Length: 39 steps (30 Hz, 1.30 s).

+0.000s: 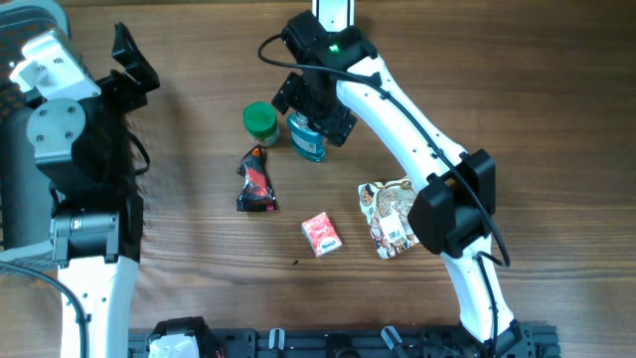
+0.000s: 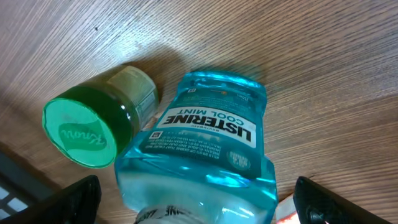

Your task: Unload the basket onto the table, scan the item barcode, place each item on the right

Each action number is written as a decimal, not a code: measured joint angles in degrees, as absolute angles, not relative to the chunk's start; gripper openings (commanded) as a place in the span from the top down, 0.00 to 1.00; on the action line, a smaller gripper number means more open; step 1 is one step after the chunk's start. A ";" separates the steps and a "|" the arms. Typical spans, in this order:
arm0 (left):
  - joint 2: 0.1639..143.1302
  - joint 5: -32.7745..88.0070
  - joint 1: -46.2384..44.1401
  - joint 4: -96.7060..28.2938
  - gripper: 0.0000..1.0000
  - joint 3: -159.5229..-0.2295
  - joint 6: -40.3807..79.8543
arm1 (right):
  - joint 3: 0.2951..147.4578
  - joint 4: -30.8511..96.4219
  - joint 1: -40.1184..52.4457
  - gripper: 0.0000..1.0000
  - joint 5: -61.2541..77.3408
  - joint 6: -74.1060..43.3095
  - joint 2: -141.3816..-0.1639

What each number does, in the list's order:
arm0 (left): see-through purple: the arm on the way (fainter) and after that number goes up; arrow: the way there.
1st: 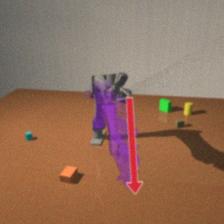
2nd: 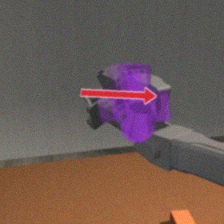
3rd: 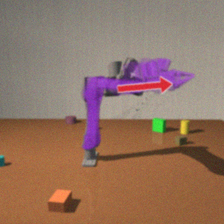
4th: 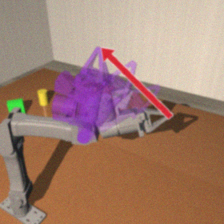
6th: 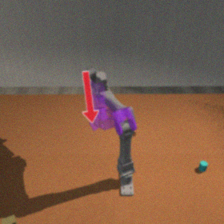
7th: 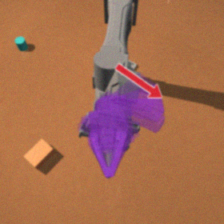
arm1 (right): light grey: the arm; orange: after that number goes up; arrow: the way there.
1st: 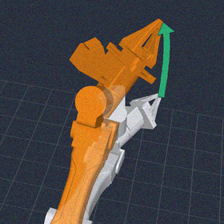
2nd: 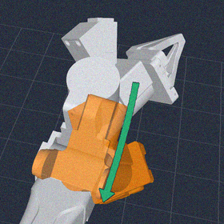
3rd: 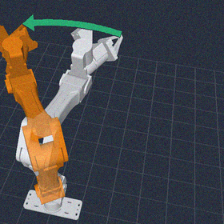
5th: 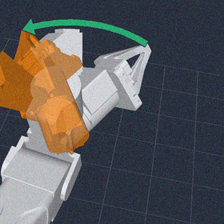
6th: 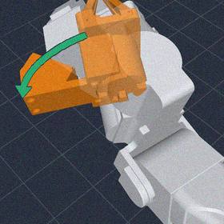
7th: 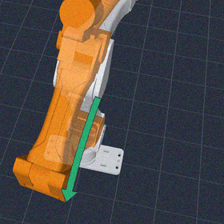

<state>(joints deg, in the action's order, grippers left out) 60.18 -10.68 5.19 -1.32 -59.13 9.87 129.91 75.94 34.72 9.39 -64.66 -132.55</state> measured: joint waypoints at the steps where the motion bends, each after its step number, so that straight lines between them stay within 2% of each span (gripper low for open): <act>1: 60.18 -10.68 5.19 -1.32 0.00 -59.13 9.89 | 129.91 75.83 34.74 0.00 9.39 -64.62 -132.55; 16: 61.56 -10.68 5.19 -1.19 0.00 -59.13 9.89 | 129.91 76.25 35.59 0.01 9.39 -62.06 -135.57; 18: 61.56 -10.68 5.19 -1.10 0.00 -59.13 9.89 | 129.91 76.23 35.59 0.08 9.39 -61.43 -135.57; 28: 61.56 -10.68 5.19 -1.08 0.00 -59.13 9.89 | 130.13 75.81 35.73 0.25 8.93 -59.68 -135.57; 39: 61.56 -10.68 5.19 -1.08 0.00 -59.13 9.87 | 130.78 80.64 35.77 0.25 6.55 -56.55 -135.57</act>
